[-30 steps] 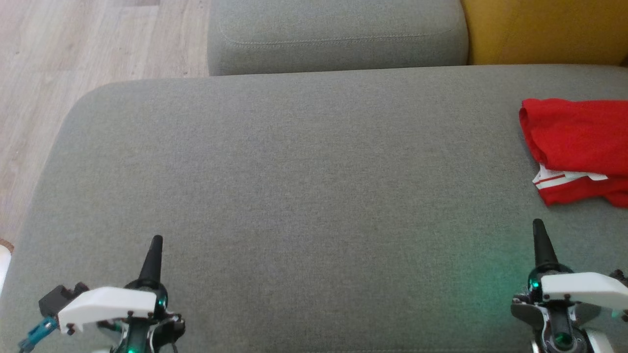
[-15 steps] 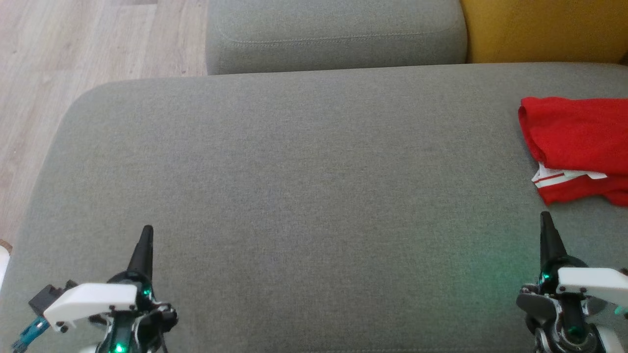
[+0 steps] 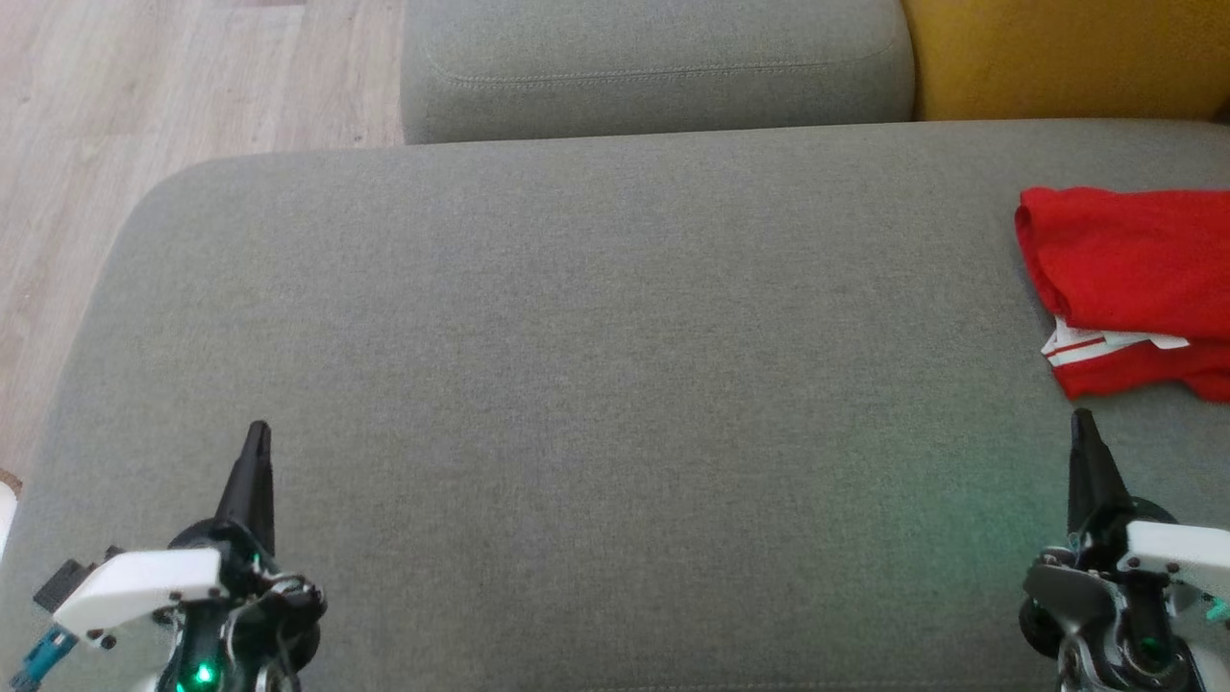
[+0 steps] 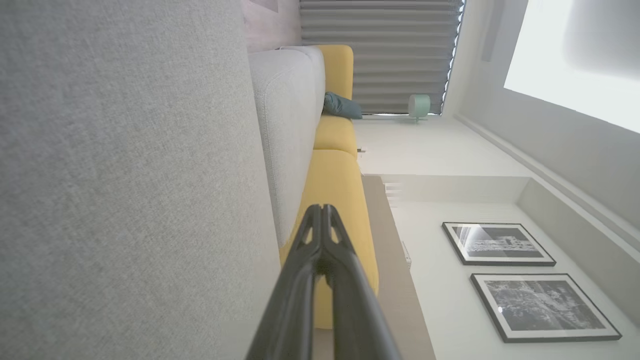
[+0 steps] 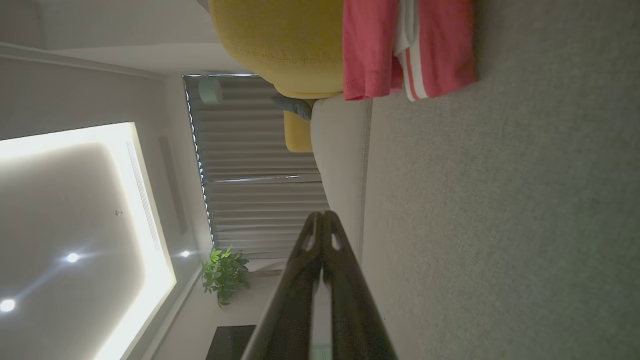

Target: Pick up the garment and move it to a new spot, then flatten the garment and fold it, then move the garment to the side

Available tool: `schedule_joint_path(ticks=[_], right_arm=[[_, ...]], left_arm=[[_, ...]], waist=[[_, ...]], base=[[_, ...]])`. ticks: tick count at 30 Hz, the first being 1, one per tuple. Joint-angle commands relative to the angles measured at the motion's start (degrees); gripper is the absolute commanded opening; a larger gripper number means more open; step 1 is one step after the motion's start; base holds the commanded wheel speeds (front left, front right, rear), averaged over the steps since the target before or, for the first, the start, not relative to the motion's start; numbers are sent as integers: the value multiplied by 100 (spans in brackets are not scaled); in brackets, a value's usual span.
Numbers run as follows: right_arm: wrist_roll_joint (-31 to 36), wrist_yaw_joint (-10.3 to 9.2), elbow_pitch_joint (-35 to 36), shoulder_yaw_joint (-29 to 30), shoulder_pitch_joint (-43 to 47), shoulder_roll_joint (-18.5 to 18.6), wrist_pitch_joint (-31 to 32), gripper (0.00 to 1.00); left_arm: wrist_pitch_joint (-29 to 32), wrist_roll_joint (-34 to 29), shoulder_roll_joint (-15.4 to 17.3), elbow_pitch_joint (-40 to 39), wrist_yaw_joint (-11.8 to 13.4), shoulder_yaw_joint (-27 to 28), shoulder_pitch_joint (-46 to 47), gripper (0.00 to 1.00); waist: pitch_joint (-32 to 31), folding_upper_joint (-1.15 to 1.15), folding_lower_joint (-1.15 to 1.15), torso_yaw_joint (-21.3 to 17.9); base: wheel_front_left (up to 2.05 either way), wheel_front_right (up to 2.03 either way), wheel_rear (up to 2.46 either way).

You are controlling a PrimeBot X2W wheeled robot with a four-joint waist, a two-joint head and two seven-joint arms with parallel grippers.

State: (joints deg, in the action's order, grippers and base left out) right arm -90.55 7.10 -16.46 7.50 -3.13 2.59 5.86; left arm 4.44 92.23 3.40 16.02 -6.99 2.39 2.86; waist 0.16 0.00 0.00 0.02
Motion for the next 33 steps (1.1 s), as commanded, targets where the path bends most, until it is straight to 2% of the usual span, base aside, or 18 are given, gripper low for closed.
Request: schedule_joint_path(ticks=[1, 33], right_arm=[[-162, 39, 244, -97, -305, 29, 63, 0], [-162, 39, 244, -98, -305, 29, 62, 0]], left_arm=[[51, 153, 86, -206, -49, 222, 316, 0], [102, 99, 40, -203, -49, 286, 321, 0]], waist=[[2, 0, 0, -1], [1, 0, 0, -1]], base=[[0, 0, 0], [0, 0, 0]])
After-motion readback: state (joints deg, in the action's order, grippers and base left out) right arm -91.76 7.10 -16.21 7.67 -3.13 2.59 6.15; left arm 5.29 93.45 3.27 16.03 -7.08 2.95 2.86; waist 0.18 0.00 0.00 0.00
